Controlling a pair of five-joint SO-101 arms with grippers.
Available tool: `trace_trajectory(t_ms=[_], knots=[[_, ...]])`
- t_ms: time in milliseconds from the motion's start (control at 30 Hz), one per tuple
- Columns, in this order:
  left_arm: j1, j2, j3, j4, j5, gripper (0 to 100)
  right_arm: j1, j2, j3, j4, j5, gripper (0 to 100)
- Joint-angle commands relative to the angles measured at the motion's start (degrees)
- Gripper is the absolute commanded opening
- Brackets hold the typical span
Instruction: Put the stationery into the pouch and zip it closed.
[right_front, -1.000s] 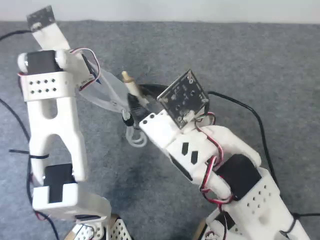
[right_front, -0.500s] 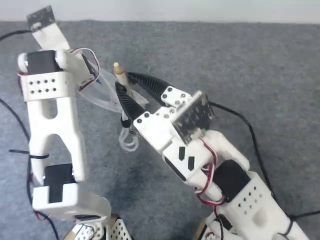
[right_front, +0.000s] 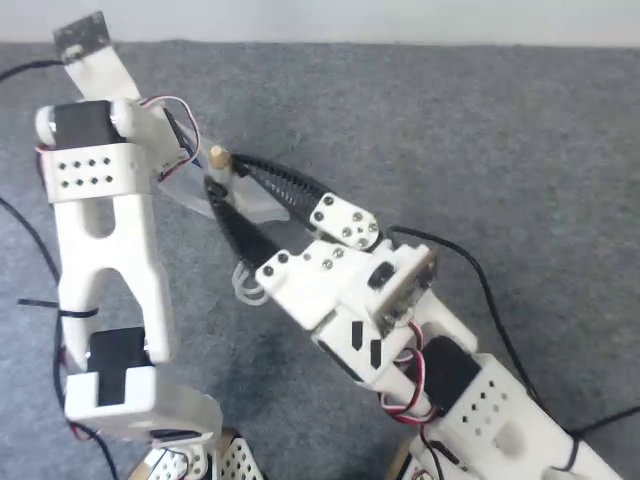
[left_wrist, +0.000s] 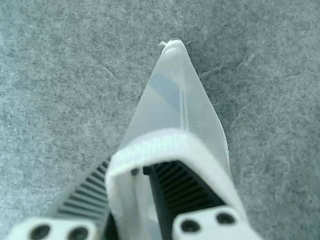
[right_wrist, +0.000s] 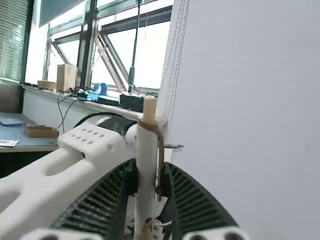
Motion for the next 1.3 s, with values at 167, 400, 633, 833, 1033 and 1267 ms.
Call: trace_trajectory(t_ms=[167,400,633,833,1033,1267], knots=[[-0.7,-1.3,-0.7,-1.1,-0.6,1,-0.7,7.9,1.8,-15.8,-0.1,0.6],[-0.7,-1.3,-0.7,-1.1,-0.6,1,-0.5,15.4,1.9,-22.1,0.2,0.6],[-0.7,-1.3,-0.7,-1.0,-0.6,1,-0.4,21.6,3.2,-29.5,8.4,0.6],[-0.7,-1.3,-0.7,-1.0,-0.6,1,-0.2,26.1,6.9,-36.1,14.4,0.6],[-0.8,-1.3,-0.6,-1.0,-0.6,1,-0.2,29.9,10.8,-37.9,17.1,0.6],[-0.8,-1.3,-0.6,-1.0,-0.6,1,0.0,33.4,12.9,-38.0,19.0,0.6]])
